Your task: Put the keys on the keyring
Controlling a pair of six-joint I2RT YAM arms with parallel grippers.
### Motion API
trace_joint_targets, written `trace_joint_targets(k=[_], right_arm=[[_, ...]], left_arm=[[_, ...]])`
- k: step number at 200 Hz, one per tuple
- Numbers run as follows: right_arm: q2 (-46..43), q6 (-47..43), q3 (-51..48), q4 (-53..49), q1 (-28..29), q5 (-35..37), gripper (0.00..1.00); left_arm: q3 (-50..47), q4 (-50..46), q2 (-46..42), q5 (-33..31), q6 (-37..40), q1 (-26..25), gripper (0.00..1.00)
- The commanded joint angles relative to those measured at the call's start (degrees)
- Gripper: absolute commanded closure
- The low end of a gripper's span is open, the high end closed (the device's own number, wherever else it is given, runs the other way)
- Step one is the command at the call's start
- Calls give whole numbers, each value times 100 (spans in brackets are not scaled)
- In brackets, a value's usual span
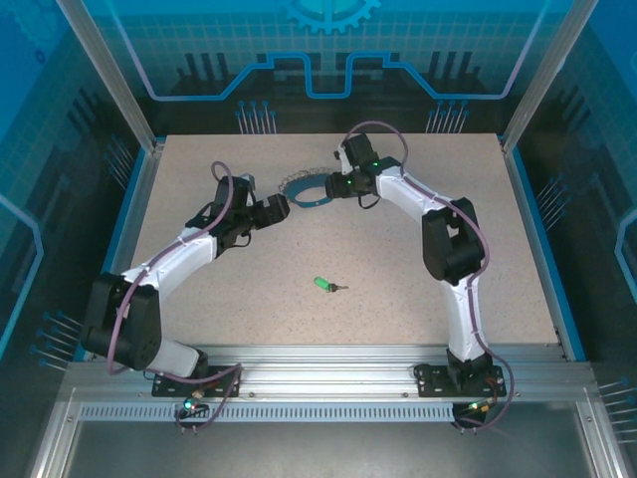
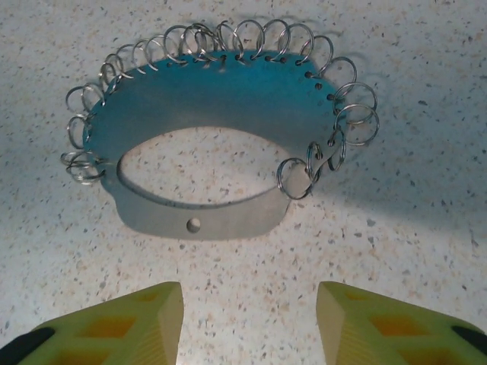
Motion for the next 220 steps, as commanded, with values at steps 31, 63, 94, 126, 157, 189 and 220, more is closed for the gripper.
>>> trace_joint_targets(k=[31, 63, 94, 126, 157, 189, 220], right_arm=[[788, -193, 996, -602, -46, -228, 57], [1096, -202, 1434, -716, -45, -388, 63], [1336, -227, 1770, -850, -45, -417, 64], [1550, -303, 2076, -997, -45, -301, 64], [1789, -393, 2431, -1167, -71, -307, 64], [1992, -412, 2683, -1281, -109, -264, 64], [2184, -427, 2931, -1382, -134, -263, 64]], left_arm=[[232, -131, 15, 100, -175, -44, 1], [292, -176, 32, 100, -149, -44, 1], [333, -203, 21, 99, -123, -44, 1], [348, -189, 30, 113, -131, -44, 1], [355, -176, 27, 100, -149, -44, 1], [355, -159, 31, 107, -140, -44, 1], [355, -141, 31, 116, -132, -44, 1]])
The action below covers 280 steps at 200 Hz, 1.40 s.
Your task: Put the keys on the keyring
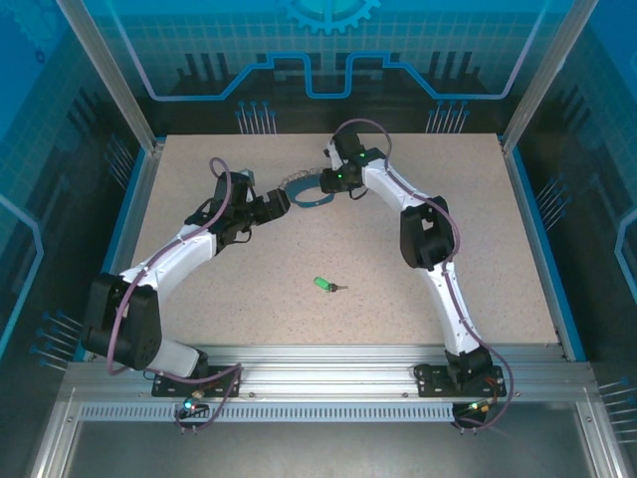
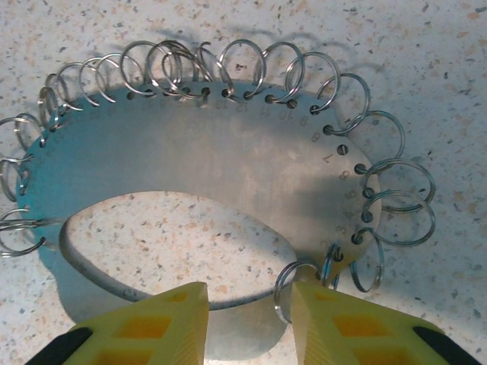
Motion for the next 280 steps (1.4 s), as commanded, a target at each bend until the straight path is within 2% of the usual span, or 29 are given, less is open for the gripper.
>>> trace_joint_targets(k=[1, 161, 210, 237, 280], right_arm=[[246, -103, 325, -295, -59, -16, 64], [695, -452, 932, -580, -13, 571, 65], [722, -786, 1025, -586, 122, 1047, 66], [884, -776, 1327, -767, 143, 1060, 69], [932, -751, 1407, -882, 152, 1067, 82]], left_arm=[[160, -75, 26, 117, -11, -44, 1], [152, -6, 41, 127, 31, -44, 1], [136, 17, 61, 139, 14, -44, 1], [134, 9, 58, 152, 12, -44, 1], [108, -22, -44, 162, -3, -44, 1]])
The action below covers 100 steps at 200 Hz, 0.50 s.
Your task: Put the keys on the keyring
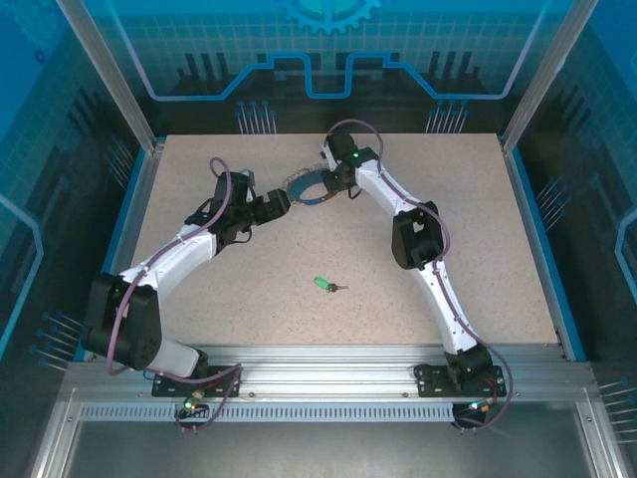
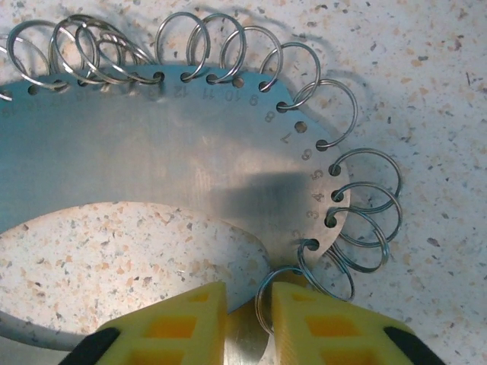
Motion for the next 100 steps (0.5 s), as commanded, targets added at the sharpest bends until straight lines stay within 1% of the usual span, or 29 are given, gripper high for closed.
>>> trace_joint_targets(k=[1, 26, 44, 71, 100], right_arm=[[165, -30, 181, -279, 50, 65, 82], [121, -13, 139, -380, 58, -26, 91], [42, 17, 49, -412, 67, -148, 100], [-226, 74, -294, -399, 102, -239, 100], [-730, 106, -1076, -224, 189, -285, 100]], left_arm=[[108, -25, -52, 122, -9, -44, 1], [81, -53, -140, 135, -13, -44, 1], [38, -73, -234, 140, -27, -44, 1], [-59, -117, -462, 140, -57, -44, 1], [-220, -164, -780, 140, -82, -44, 1]])
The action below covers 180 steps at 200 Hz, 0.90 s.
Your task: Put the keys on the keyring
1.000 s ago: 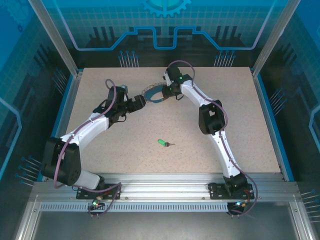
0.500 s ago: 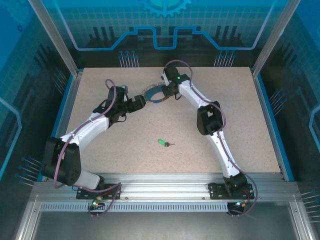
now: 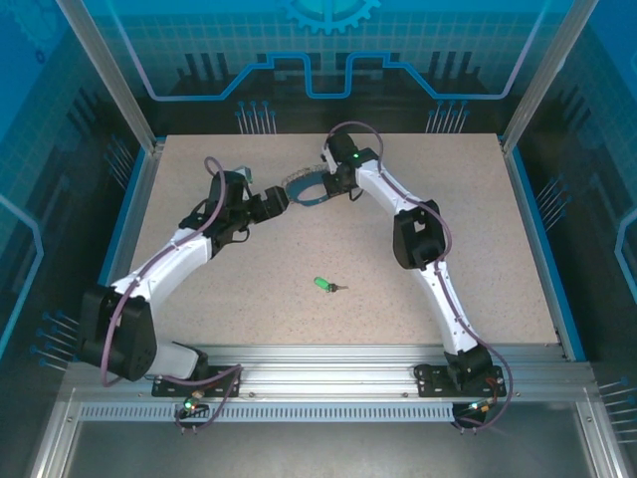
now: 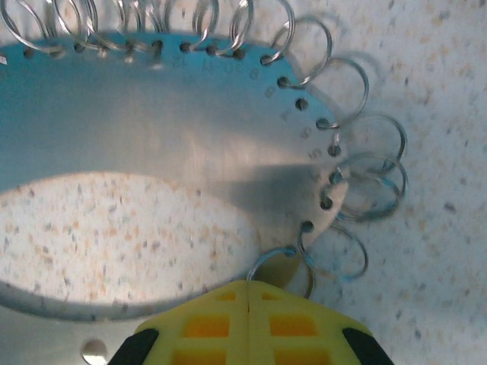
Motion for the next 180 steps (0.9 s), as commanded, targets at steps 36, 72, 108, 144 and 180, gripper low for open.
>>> trace_joint_targets(k=[36, 72, 108, 144, 180], right_arm=[[-1253, 219, -1965, 263, 326, -206, 100], [-2266, 534, -3561, 781, 509, -243, 100], [-3112, 1116, -4570, 1308, 572, -305, 94], [-2448, 1183, -3051, 662, 581, -217, 59], [-852, 989, -359, -501, 560, 117, 57]], left_arm=[[-409, -251, -863, 160, -119, -44, 1], [-609, -539, -1397, 271, -111, -44, 1], [-968, -645, -1916, 403, -190, -44, 1], [-1288, -513, -2122, 636, -429, -44, 1], [-1303, -546, -2108, 722, -529, -44, 1]])
